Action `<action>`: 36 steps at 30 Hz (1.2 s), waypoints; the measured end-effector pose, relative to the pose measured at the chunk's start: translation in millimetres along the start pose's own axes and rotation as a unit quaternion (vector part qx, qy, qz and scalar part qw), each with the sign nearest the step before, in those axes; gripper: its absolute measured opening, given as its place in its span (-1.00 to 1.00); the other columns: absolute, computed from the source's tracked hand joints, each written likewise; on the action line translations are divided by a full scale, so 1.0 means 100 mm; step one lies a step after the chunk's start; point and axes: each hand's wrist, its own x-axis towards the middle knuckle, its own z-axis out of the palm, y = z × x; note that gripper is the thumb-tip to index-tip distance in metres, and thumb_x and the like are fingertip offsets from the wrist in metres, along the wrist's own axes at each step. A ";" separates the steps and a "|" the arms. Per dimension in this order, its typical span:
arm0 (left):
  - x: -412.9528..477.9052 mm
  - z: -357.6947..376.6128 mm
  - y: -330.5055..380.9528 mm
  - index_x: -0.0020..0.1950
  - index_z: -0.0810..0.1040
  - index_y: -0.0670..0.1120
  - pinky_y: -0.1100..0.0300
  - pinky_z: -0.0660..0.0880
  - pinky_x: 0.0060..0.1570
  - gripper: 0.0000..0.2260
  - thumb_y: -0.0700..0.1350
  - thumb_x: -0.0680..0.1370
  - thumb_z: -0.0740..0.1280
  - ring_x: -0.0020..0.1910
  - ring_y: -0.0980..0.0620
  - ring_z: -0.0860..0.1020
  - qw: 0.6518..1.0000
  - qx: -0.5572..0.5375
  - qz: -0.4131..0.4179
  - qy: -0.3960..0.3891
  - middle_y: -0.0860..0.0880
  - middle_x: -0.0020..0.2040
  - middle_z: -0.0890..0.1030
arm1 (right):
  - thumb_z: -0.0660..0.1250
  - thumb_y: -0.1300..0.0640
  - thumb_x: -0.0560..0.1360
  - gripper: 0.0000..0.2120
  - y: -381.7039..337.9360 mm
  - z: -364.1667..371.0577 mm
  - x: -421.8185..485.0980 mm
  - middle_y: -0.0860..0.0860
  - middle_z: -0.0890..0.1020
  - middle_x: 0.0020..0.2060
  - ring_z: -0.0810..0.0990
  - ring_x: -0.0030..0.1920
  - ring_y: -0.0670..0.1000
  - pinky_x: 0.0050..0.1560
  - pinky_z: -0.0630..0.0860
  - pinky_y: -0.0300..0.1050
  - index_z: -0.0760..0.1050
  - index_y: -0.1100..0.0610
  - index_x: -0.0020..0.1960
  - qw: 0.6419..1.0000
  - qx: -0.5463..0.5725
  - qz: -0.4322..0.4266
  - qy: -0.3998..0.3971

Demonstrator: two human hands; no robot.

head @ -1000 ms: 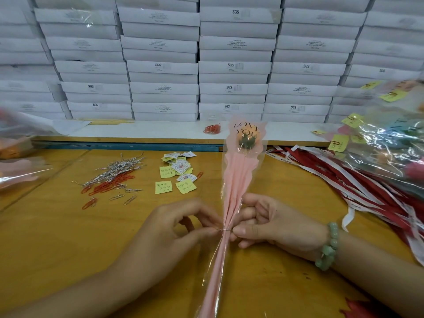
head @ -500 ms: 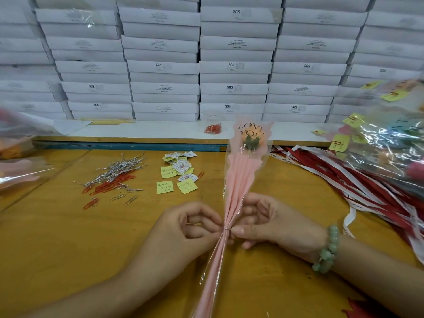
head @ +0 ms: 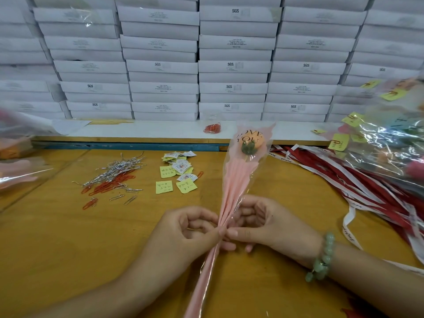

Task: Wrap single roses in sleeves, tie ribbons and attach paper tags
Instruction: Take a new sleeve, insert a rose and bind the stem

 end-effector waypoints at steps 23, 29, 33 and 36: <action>0.04 -0.05 -0.04 -0.16 0.68 -0.17 0.34 0.52 -0.41 -0.90 -0.21 0.35 0.46 -0.39 0.00 0.65 1.000 0.003 -0.005 0.004 -0.25 -0.26 0.68 | 0.33 -0.10 0.48 -0.79 -0.09 0.13 -0.19 -0.09 0.60 -0.21 0.57 -0.27 -0.07 -0.46 0.50 -0.13 0.60 0.03 -0.10 0.674 -0.669 -0.303 0.074; 0.04 -0.06 -0.05 -0.18 0.69 -0.16 0.36 0.50 -0.42 -0.93 -0.20 0.36 0.46 -0.38 0.00 0.65 1.000 -0.001 -0.006 -0.002 -0.27 -0.26 0.67 | 0.24 -0.01 0.55 -0.75 -0.08 0.15 -0.18 -0.09 0.61 -0.29 0.56 -0.35 -0.08 -0.50 0.48 -0.13 0.61 0.03 -0.20 0.652 -0.686 -0.308 0.100; 0.04 -0.06 -0.05 -0.14 0.70 -0.14 0.35 0.52 -0.40 -0.82 -0.11 0.31 0.46 -0.34 -0.02 0.67 1.000 -0.007 -0.010 -0.007 -0.24 -0.24 0.69 | 0.21 0.03 0.59 -0.70 -0.06 0.14 -0.18 -0.08 0.59 -0.33 0.54 -0.38 -0.07 -0.51 0.46 -0.13 0.58 0.04 -0.26 0.632 -0.698 -0.323 0.095; 0.04 -0.07 -0.06 -0.15 0.70 -0.06 0.34 0.53 -0.38 -0.84 -0.07 0.31 0.45 -0.32 -0.04 0.69 1.000 0.003 -0.005 -0.009 -0.20 -0.24 0.69 | 0.19 0.02 0.58 -0.71 -0.07 0.15 -0.18 -0.08 0.59 -0.31 0.56 -0.37 -0.08 -0.51 0.47 -0.13 0.59 0.04 -0.22 0.658 -0.690 -0.291 0.083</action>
